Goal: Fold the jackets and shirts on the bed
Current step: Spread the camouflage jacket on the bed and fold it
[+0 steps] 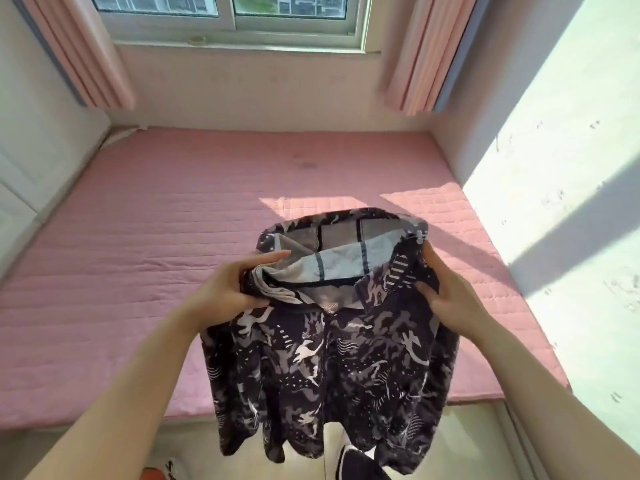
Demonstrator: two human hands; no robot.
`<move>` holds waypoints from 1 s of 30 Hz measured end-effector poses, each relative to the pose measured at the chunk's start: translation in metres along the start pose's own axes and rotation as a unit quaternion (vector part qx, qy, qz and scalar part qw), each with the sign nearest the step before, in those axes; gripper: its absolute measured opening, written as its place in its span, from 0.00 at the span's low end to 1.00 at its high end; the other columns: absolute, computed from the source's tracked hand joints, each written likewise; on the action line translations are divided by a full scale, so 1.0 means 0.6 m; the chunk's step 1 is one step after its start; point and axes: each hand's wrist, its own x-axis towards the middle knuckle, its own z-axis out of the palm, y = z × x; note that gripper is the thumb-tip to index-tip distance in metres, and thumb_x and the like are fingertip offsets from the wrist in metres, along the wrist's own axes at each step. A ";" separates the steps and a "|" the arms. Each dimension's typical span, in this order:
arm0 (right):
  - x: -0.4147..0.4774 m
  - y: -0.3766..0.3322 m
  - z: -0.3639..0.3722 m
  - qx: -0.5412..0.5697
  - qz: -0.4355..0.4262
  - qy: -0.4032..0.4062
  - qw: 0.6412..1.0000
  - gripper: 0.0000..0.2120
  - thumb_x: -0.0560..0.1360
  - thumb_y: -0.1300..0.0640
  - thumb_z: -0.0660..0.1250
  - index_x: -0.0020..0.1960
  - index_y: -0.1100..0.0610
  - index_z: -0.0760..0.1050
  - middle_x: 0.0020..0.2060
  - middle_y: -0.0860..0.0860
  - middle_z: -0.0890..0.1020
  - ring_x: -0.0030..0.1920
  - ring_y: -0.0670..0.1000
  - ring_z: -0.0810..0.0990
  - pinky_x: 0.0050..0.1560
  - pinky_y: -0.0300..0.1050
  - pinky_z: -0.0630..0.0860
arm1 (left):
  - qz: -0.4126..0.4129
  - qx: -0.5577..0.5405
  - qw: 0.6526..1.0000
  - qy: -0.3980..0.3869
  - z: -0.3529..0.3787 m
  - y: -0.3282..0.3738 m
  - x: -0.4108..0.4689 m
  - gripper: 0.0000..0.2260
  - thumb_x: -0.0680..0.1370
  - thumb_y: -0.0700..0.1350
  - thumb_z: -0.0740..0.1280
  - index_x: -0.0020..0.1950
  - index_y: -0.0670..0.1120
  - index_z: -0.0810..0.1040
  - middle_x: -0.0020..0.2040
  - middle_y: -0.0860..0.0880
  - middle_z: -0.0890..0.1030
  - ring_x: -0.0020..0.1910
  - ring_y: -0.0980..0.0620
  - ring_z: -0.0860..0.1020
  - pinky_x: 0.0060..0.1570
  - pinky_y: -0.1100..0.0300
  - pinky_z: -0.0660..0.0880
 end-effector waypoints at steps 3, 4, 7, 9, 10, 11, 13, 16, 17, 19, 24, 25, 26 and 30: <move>0.076 0.022 -0.024 -0.043 -0.026 0.036 0.998 0.30 0.81 0.57 0.59 0.74 0.36 0.49 0.69 0.46 0.71 0.68 0.55 0.71 0.69 0.51 0.65 | 0.038 0.035 0.996 0.066 -0.004 0.003 0.068 0.38 0.68 0.25 0.72 0.72 0.53 0.70 0.57 0.61 0.75 0.59 0.64 0.74 0.60 0.72 0.68; 0.108 0.034 -0.032 -0.064 -0.037 0.043 0.996 0.30 0.81 0.57 0.59 0.75 0.36 0.50 0.68 0.48 0.74 0.67 0.57 0.73 0.67 0.53 0.67 | 0.040 0.051 0.994 0.088 -0.007 -0.002 0.098 0.40 0.68 0.25 0.72 0.73 0.53 0.67 0.58 0.62 0.73 0.60 0.63 0.73 0.64 0.69 0.68; 0.227 0.058 -0.050 -0.100 -0.066 0.034 0.992 0.28 0.81 0.59 0.59 0.73 0.35 0.53 0.66 0.50 0.76 0.62 0.59 0.77 0.62 0.55 0.72 | 0.047 0.170 0.973 0.148 -0.019 -0.025 0.203 0.46 0.68 0.29 0.74 0.77 0.56 0.58 0.75 0.60 0.61 0.71 0.54 0.67 0.70 0.52 0.67; 0.327 0.067 -0.049 -0.114 -0.091 0.036 0.989 0.31 0.80 0.63 0.58 0.74 0.35 0.54 0.67 0.50 0.75 0.61 0.60 0.77 0.61 0.55 0.73 | 0.019 0.257 0.953 0.161 -0.030 -0.049 0.295 0.49 0.70 0.32 0.74 0.79 0.59 0.50 0.78 0.61 0.46 0.71 0.45 0.68 0.64 0.43 0.72; 0.368 0.067 -0.045 -0.122 -0.097 0.039 0.987 0.32 0.80 0.65 0.58 0.74 0.37 0.55 0.67 0.51 0.75 0.61 0.60 0.77 0.61 0.53 0.73 | -0.001 0.288 0.945 0.155 -0.035 -0.064 0.338 0.49 0.71 0.33 0.73 0.78 0.60 0.46 0.77 0.64 0.41 0.68 0.41 0.72 0.58 0.42 0.76; 0.411 0.071 -0.038 -0.130 -0.098 0.042 0.986 0.32 0.79 0.67 0.57 0.75 0.40 0.56 0.68 0.52 0.74 0.60 0.59 0.78 0.60 0.49 0.73 | -0.015 0.310 0.939 0.149 -0.039 -0.081 0.381 0.50 0.72 0.33 0.72 0.78 0.61 0.43 0.75 0.66 0.38 0.63 0.39 0.75 0.52 0.43 0.78; 0.504 0.085 -0.016 -0.168 -0.077 0.036 0.982 0.32 0.79 0.69 0.55 0.77 0.44 0.55 0.69 0.54 0.73 0.54 0.58 0.79 0.51 0.39 0.72 | -0.023 0.344 0.928 0.138 -0.051 -0.130 0.474 0.50 0.73 0.32 0.70 0.77 0.64 0.39 0.74 0.68 0.35 0.54 0.38 0.80 0.44 0.48 0.79; 0.651 0.109 0.028 -0.250 -0.015 0.048 0.967 0.32 0.80 0.67 0.54 0.78 0.44 0.53 0.64 0.57 0.77 0.46 0.56 0.79 0.41 0.42 0.72 | -0.009 0.395 0.908 0.139 -0.056 -0.196 0.600 0.51 0.72 0.26 0.64 0.75 0.66 0.38 0.77 0.61 0.38 0.59 0.40 0.75 0.40 0.56 0.78; 0.691 0.121 0.049 -0.266 0.021 0.046 0.963 0.32 0.79 0.69 0.54 0.78 0.45 0.52 0.69 0.57 0.72 0.51 0.56 0.79 0.43 0.44 0.74 | -0.028 0.424 0.895 0.138 -0.044 -0.219 0.633 0.51 0.71 0.24 0.62 0.76 0.65 0.39 0.79 0.56 0.42 0.66 0.40 0.70 0.46 0.54 0.78; 0.750 0.171 0.107 -0.270 0.077 0.037 0.959 0.43 0.73 0.78 0.54 0.79 0.46 0.47 0.78 0.51 0.52 0.65 0.57 0.73 0.58 0.46 0.74 | -0.097 0.454 0.878 0.119 0.000 -0.284 0.685 0.50 0.71 0.24 0.60 0.76 0.64 0.38 0.79 0.48 0.44 0.76 0.42 0.55 0.68 0.50 0.66; 0.749 0.318 0.281 -0.266 0.123 -0.097 0.951 0.46 0.69 0.78 0.56 0.79 0.51 0.43 0.78 0.50 0.41 0.78 0.55 0.48 0.75 0.55 0.52 | -0.190 0.402 0.894 0.062 0.156 -0.503 0.675 0.46 0.73 0.28 0.63 0.78 0.56 0.40 0.79 0.44 0.39 0.78 0.45 0.44 0.76 0.48 0.49; 0.731 0.347 0.317 -0.262 0.111 -0.118 0.951 0.40 0.72 0.76 0.56 0.79 0.54 0.50 0.79 0.53 0.48 0.77 0.56 0.54 0.73 0.53 0.58 | -0.178 0.417 0.891 0.014 0.191 -0.541 0.658 0.41 0.76 0.33 0.64 0.79 0.53 0.42 0.79 0.44 0.42 0.78 0.45 0.45 0.76 0.50 0.48; 0.712 0.373 0.345 -0.254 0.099 -0.134 0.953 0.34 0.74 0.73 0.57 0.77 0.56 0.57 0.78 0.55 0.54 0.75 0.56 0.61 0.69 0.50 0.65 | -0.168 0.428 0.888 -0.035 0.223 -0.574 0.639 0.37 0.78 0.39 0.65 0.80 0.51 0.46 0.80 0.45 0.45 0.78 0.46 0.47 0.77 0.51 0.48; 0.637 0.472 0.446 -0.190 0.121 -0.248 0.942 0.29 0.79 0.65 0.60 0.77 0.53 0.57 0.78 0.50 0.52 0.75 0.56 0.59 0.70 0.54 0.66 | -0.178 0.370 0.899 -0.154 0.321 -0.660 0.558 0.31 0.79 0.49 0.66 0.78 0.50 0.57 0.79 0.49 0.56 0.77 0.49 0.55 0.76 0.52 0.54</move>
